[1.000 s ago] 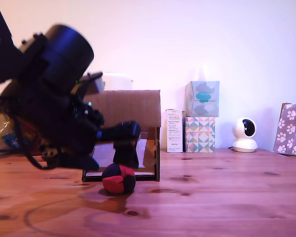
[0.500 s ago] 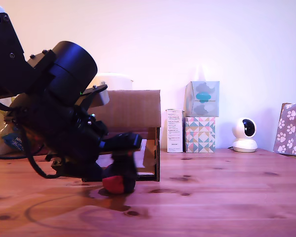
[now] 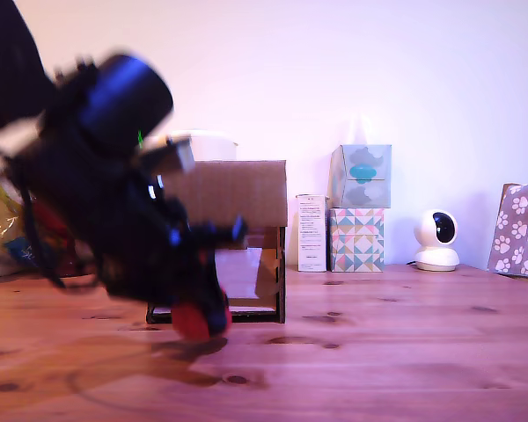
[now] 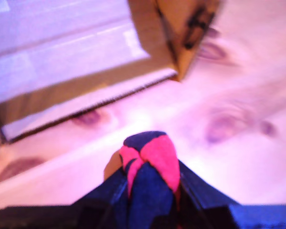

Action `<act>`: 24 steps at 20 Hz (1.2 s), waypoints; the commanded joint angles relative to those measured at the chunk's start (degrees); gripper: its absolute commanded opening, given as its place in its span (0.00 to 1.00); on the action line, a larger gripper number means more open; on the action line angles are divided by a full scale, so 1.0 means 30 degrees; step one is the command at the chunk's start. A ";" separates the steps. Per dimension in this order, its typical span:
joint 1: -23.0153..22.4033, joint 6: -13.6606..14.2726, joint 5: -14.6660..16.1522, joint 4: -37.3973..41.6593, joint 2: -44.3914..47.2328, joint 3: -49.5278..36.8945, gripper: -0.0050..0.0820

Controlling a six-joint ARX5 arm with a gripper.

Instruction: Drop the footbag into the cardboard dice tower

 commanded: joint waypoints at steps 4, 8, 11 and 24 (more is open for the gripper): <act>-0.0525 0.0066 0.0058 -0.1778 -0.4517 -0.0168 0.26; -0.0539 0.0102 -0.0372 -0.2754 -0.7475 -0.0168 0.26; -0.0517 0.0991 -0.1596 -0.1909 -0.8969 -0.0168 0.26; 0.2142 0.3577 -0.0539 0.2914 -0.6419 0.1770 0.26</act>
